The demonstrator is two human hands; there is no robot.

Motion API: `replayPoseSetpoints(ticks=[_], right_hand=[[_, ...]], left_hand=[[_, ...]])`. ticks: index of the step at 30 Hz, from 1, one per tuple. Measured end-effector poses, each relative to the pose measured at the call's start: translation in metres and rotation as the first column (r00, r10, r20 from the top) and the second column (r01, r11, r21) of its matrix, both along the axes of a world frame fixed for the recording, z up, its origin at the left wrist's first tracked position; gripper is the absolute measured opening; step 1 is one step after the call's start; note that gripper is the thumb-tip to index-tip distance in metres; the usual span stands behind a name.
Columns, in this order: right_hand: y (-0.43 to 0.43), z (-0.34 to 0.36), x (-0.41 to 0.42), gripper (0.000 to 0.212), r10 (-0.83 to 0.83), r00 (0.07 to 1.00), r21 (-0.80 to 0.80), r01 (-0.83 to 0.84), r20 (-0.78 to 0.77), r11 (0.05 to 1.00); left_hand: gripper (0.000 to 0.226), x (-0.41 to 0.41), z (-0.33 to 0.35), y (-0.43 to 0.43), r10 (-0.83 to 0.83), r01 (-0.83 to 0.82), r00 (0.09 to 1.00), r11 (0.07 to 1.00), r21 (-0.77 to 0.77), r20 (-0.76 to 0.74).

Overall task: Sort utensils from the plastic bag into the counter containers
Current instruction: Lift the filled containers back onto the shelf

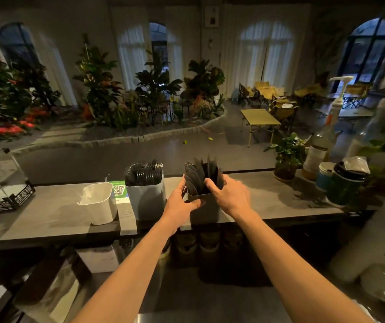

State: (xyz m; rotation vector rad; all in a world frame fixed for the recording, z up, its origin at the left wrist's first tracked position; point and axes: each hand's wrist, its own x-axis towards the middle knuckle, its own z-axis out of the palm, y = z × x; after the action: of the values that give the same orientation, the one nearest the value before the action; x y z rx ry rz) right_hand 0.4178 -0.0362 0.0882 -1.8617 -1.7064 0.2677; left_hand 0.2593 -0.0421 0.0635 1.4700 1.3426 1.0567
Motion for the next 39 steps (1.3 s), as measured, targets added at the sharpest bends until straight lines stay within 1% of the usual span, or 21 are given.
replayPoseSetpoints(ticks=[7,9,13,16,19,22,23,25,28,30,33,35,37,39], right_hand=[[0.046,-0.014,-0.004,0.048,-0.050,0.999,0.026,0.050,0.005,0.998],[0.055,-0.016,-0.005,0.052,-0.075,0.997,0.031,0.075,0.008,0.997],[0.063,-0.018,-0.008,0.049,-0.108,0.994,0.050,0.109,-0.018,0.993],[0.064,-0.021,-0.011,0.060,-0.126,0.991,0.050,0.128,-0.039,0.990],[0.057,-0.016,-0.010,0.069,-0.132,0.991,0.005,0.132,0.023,0.991],[0.038,-0.008,-0.010,0.073,-0.117,0.991,0.001,0.117,0.059,0.993],[0.032,-0.008,-0.010,0.073,-0.117,0.992,0.010,0.117,0.042,0.993],[0.016,-0.010,-0.010,0.068,-0.116,0.993,0.051,0.116,-0.016,0.992],[-0.012,-0.016,-0.010,0.057,-0.075,0.990,0.158,0.094,-0.121,0.983],[-0.034,-0.025,-0.014,0.050,0.001,0.977,0.168,0.035,-0.212,0.985],[-0.072,-0.048,-0.023,0.038,0.085,0.918,0.088,-0.055,-0.388,0.995],[-0.099,-0.069,-0.030,0.030,0.083,0.866,0.011,-0.089,-0.493,0.996],[-0.128,-0.093,-0.040,0.025,0.065,0.811,-0.053,-0.118,-0.582,0.992],[-0.154,-0.114,-0.049,0.022,0.051,0.777,-0.107,-0.150,-0.627,0.983]], left_hand=[[0.071,0.000,-0.009,0.038,0.018,-0.018,1.000,1.000,-0.006,-0.001],[0.069,0.001,-0.011,0.048,0.019,-0.019,1.000,1.000,0.000,-0.019],[0.069,0.004,-0.011,0.059,0.011,-0.010,0.997,1.000,0.013,-0.083],[0.070,0.005,-0.010,0.059,0.003,-0.003,0.995,1.000,0.009,-0.095],[0.076,0.003,-0.008,0.054,-0.008,0.010,0.995,1.000,0.015,-0.100],[0.094,0.003,-0.006,0.041,-0.025,0.025,0.996,1.000,0.000,-0.088],[0.100,0.003,-0.005,0.036,-0.012,0.011,0.996,1.000,-0.011,-0.087],[0.103,0.002,-0.006,0.022,0.015,-0.015,0.997,1.000,-0.006,-0.069],[0.101,-0.001,-0.012,-0.008,-0.010,0.013,0.997,0.999,0.042,-0.070],[0.096,-0.004,-0.019,-0.035,-0.028,0.033,0.998,0.996,0.084,-0.059],[0.083,-0.015,-0.036,-0.078,-0.047,0.049,0.999,0.996,0.077,-0.028],[0.072,-0.025,-0.056,-0.110,-0.073,0.073,0.997,0.997,0.036,-0.017],[0.063,-0.040,-0.082,-0.141,-0.047,0.047,0.999,0.999,-0.008,-0.011],[0.053,-0.056,-0.108,-0.168,-0.009,0.009,1.000,0.999,-0.053,-0.004]])
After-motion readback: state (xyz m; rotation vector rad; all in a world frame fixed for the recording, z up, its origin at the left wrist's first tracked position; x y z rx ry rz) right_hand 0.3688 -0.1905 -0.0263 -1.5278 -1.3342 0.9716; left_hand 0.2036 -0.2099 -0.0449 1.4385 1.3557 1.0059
